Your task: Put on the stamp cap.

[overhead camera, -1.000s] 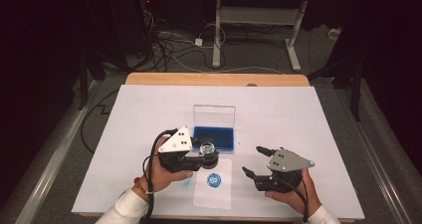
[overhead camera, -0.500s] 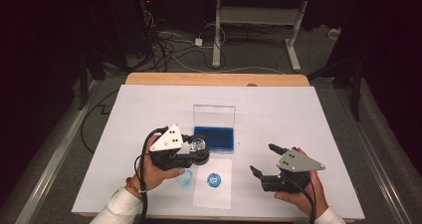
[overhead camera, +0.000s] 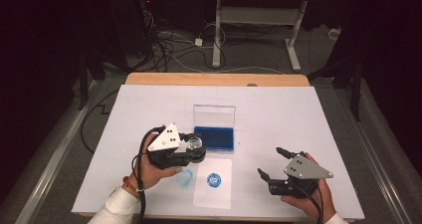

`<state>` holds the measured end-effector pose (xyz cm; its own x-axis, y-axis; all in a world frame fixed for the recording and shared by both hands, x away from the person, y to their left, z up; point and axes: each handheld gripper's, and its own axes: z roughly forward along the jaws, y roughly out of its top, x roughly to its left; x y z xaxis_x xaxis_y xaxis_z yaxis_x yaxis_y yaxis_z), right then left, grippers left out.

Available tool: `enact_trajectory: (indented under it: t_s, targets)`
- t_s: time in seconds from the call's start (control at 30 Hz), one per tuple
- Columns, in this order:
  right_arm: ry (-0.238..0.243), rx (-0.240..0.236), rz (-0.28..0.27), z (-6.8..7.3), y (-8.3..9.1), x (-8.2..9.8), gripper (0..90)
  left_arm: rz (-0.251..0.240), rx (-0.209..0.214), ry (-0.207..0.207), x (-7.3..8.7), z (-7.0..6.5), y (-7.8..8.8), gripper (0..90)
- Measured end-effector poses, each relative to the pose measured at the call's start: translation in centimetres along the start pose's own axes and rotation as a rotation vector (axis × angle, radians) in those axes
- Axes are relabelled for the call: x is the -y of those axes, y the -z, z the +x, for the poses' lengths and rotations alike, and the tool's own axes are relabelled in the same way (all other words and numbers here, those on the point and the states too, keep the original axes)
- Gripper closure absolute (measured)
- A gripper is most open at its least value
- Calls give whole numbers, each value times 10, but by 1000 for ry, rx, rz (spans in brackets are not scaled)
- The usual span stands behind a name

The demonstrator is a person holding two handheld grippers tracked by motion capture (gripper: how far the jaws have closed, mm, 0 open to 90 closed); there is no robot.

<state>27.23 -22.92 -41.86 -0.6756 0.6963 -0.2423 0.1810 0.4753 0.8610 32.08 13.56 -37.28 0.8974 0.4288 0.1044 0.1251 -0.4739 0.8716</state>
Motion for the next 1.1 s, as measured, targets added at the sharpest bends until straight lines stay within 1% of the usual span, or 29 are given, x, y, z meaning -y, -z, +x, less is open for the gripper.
enact_trajectory:
  t_s: [0.07, 0.1, 0.27, 0.47, 0.53, 0.67, 0.9, 1.1]
  targets:
    - [4, 2, 9, 0, 1, 2, 179, 1, -6, 1, 1, 2, 0, 547]
    - [-1, 1, 11, 0, 2, 3, 181, 3, -5, 2, 1, 3, 0, 547]
    - [-8, 12, 3, -1, 6, 6, 184, 1, -17, 5, 3, 8, 0, 547]
    - [-1, 30, 7, -1, 8, 10, 184, -13, -36, 13, 2, 13, 7, 547]
    - [-8, 36, 7, -1, 9, 10, 185, -18, -45, 15, 1, 14, 9, 547]
    - [-3, 38, 13, -1, 9, 11, 189, -26, -53, 20, 0, 18, 11, 547]
    - [2, 27, 29, -2, 7, 12, 190, -11, -64, 21, 1, 24, 9, 547]
    - [4, 28, 42, -1, 5, 13, 192, -12, -74, 38, 4, 29, 11, 547]
